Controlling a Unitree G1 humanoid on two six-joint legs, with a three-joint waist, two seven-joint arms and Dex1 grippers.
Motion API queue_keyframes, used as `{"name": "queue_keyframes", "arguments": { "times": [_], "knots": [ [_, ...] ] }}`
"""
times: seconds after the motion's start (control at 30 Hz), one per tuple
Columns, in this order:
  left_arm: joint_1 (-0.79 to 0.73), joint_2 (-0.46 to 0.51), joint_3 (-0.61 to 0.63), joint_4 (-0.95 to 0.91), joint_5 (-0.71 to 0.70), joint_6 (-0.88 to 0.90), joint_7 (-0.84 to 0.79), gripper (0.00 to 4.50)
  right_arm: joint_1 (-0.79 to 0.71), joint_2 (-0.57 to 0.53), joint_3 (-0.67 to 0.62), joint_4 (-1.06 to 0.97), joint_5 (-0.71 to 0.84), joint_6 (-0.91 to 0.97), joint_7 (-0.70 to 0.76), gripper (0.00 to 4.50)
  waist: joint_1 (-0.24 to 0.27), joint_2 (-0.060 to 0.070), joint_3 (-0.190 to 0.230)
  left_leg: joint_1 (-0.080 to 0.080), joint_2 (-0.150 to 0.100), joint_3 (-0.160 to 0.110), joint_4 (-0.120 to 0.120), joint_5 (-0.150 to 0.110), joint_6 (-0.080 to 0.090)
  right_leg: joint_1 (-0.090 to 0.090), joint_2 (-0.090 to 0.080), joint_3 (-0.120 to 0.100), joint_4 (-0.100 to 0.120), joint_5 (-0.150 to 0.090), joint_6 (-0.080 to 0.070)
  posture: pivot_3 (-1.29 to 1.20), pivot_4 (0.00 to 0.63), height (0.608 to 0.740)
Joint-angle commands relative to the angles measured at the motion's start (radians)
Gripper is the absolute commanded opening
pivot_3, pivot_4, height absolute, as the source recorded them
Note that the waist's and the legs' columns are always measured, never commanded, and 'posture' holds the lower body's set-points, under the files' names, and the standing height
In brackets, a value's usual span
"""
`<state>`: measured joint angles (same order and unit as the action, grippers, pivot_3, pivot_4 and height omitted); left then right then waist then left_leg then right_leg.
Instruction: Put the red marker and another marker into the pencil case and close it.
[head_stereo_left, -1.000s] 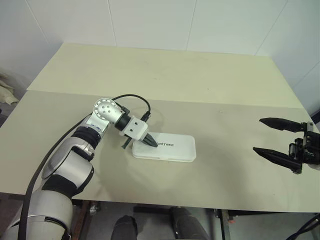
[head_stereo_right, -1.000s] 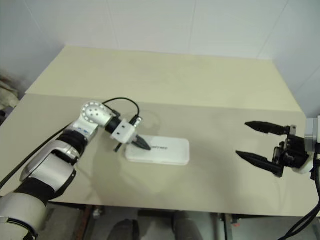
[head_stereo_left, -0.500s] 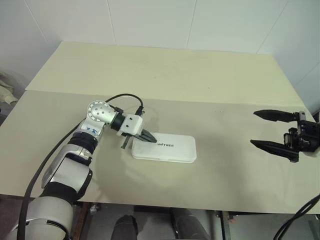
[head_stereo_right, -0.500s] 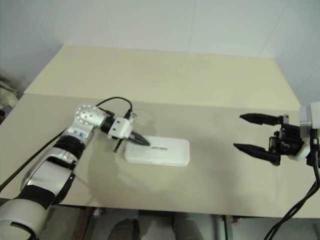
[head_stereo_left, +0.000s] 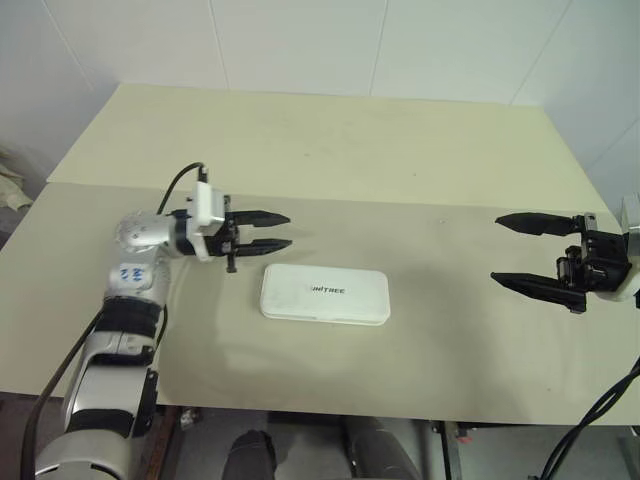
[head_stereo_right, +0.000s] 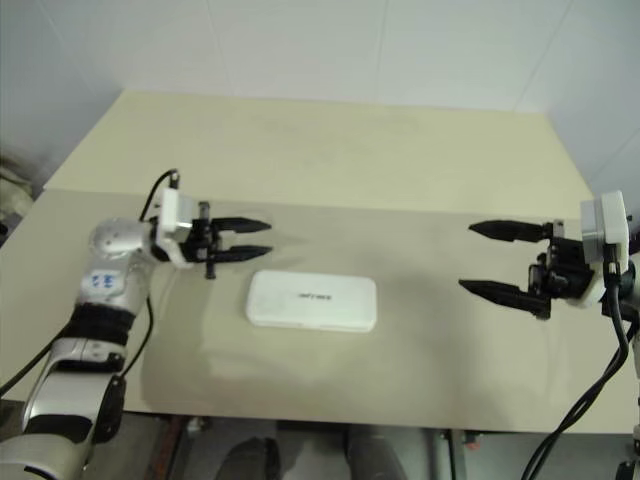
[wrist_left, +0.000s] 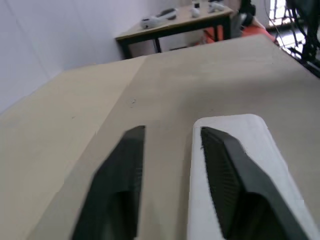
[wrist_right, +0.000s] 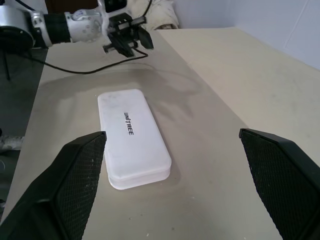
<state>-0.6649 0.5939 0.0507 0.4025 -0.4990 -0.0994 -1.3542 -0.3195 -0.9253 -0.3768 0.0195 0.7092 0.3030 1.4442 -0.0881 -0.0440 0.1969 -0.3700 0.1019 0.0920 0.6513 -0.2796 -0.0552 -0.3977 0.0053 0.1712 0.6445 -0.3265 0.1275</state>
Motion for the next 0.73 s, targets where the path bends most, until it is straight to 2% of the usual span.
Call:
{"name": "queue_keyframes", "arguments": {
  "times": [0.03,0.17,0.4,0.53,0.73],
  "knots": [
    [0.063,0.040,0.074,-0.119,-0.081,0.087,-0.005,3.28,-0.028,-0.015,-0.008,0.017,0.001,-0.014,0.017,4.50,0.001,0.000,0.000,0.000,0.000,0.000,0.001,0.000,0.000,0.000,0.000,0.000,0.000,0.000,0.000,0.00,0.150,0.740],
    [0.139,0.094,0.121,-0.180,-0.130,0.157,-0.065,4.49,-0.050,-0.016,0.004,0.048,-0.009,-0.027,0.032,4.50,0.002,0.000,0.000,0.000,-0.001,0.000,0.002,0.000,0.000,0.001,-0.001,0.000,0.000,0.000,0.000,0.00,0.150,0.740],
    [0.152,0.228,0.140,-0.078,-0.130,0.169,-0.248,4.49,-0.126,-0.013,0.049,0.124,-0.049,-0.071,0.059,4.50,-0.001,0.000,0.000,0.000,-0.001,0.000,0.000,0.000,0.000,0.000,-0.001,-0.001,-0.001,-0.001,-0.001,0.00,0.150,0.740],
    [0.140,0.255,0.158,-0.010,-0.162,0.119,-0.260,4.49,-0.139,-0.005,0.056,0.151,-0.064,-0.098,0.065,4.50,-0.003,0.001,0.000,0.000,-0.001,0.001,-0.002,0.000,0.000,-0.002,-0.001,-0.001,-0.001,-0.001,-0.002,0.00,0.150,0.740],
    [0.153,0.284,0.168,-0.006,-0.210,0.111,-0.260,4.49,-0.134,0.013,0.053,0.131,-0.062,-0.104,0.047,4.50,-0.001,0.001,0.001,-0.002,0.000,0.002,-0.003,-0.001,-0.001,-0.006,-0.001,-0.002,-0.001,-0.002,-0.003,0.00,0.150,0.740]
  ]
}}
